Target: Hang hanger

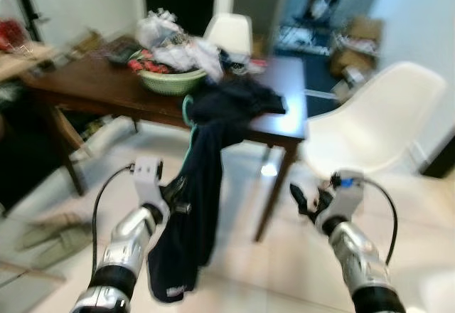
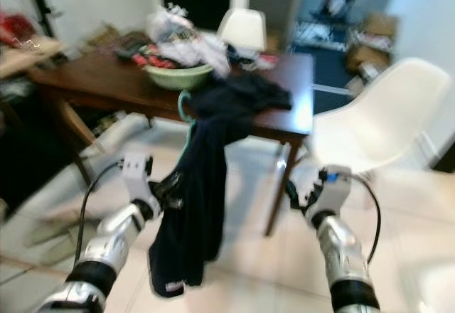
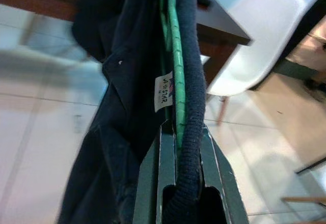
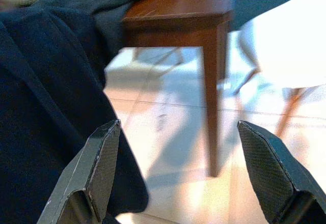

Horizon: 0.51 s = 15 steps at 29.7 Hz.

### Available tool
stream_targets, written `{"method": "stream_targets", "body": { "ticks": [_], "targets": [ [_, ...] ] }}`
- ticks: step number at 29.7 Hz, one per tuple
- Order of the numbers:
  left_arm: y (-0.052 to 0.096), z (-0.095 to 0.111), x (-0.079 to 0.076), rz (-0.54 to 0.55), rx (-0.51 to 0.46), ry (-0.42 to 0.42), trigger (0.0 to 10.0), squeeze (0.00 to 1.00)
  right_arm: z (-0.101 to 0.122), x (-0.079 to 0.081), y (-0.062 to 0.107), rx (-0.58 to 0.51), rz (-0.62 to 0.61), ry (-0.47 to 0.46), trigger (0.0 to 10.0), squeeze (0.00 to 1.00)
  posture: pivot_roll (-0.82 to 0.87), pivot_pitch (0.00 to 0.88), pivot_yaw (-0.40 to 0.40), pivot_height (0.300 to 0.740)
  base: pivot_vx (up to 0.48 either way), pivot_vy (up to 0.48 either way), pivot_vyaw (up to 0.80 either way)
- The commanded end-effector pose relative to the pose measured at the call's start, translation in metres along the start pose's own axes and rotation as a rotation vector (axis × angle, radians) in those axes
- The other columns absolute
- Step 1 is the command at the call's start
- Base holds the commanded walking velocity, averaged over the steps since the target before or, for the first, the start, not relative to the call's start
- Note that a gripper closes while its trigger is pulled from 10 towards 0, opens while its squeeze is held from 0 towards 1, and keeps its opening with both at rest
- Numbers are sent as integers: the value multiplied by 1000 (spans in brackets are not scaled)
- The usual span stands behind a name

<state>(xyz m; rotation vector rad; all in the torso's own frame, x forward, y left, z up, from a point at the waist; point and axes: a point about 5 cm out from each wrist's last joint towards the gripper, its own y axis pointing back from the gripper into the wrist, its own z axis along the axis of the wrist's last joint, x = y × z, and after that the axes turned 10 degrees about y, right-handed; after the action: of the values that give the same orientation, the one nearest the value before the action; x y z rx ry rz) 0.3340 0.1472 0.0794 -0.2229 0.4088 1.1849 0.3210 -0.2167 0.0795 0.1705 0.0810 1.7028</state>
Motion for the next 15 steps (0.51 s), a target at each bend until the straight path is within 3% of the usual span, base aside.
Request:
{"method": "stream_targets", "body": {
  "ticks": [1, 15],
  "targets": [
    [-5, 8, -11, -39, -56, -40, 10000, 0, -6, -5, 2, 44, -6, -1, 10000, 0, 8, 0, -169, 740, 0, 0, -763],
    [-10, 4, -17, -79, -23, -27, 10000, 0, -2, -13, 3, 23, -30, -11, 10000, 0, -24, 0, -109, 740, 0, 0, -690]
  ]
}}
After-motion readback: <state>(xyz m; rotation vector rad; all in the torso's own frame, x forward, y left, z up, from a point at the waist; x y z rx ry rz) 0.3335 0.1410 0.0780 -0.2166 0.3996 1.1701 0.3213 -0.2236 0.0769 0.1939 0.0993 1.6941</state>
